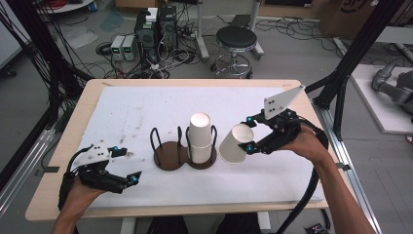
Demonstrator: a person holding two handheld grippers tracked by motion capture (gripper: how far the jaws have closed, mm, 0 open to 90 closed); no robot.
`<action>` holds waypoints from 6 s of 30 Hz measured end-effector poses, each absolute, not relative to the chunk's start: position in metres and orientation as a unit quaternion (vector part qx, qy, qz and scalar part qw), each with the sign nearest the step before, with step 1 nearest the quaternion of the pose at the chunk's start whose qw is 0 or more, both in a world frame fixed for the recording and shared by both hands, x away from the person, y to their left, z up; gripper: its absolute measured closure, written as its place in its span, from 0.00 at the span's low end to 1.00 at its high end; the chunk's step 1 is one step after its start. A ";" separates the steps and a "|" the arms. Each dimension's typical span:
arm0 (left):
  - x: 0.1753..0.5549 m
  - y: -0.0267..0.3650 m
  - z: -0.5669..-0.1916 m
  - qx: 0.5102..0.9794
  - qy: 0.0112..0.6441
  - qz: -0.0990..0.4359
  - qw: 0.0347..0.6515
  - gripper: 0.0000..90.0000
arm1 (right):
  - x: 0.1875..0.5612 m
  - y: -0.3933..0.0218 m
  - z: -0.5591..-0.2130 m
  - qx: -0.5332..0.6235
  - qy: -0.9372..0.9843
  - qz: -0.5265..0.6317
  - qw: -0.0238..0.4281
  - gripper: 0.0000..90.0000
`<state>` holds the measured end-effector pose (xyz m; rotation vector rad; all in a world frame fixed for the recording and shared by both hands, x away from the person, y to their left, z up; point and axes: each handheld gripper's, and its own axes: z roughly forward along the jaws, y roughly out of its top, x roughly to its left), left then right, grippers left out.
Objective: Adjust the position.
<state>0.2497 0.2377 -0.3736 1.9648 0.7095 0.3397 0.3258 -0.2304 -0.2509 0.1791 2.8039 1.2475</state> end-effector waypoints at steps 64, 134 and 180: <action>0.267 0.120 -0.364 0.792 0.160 0.034 0.587 0.07 | 0.313 -0.201 -0.276 0.042 0.883 0.468 -0.018 0.39; 0.270 0.086 -0.374 0.775 0.145 0.007 0.615 0.27 | 0.315 -0.173 -0.292 0.017 0.858 0.510 -0.068 0.40; 0.265 0.108 -0.347 0.830 0.128 0.023 0.542 0.28 | 0.312 -0.190 -0.285 0.045 0.874 0.480 -0.054 0.15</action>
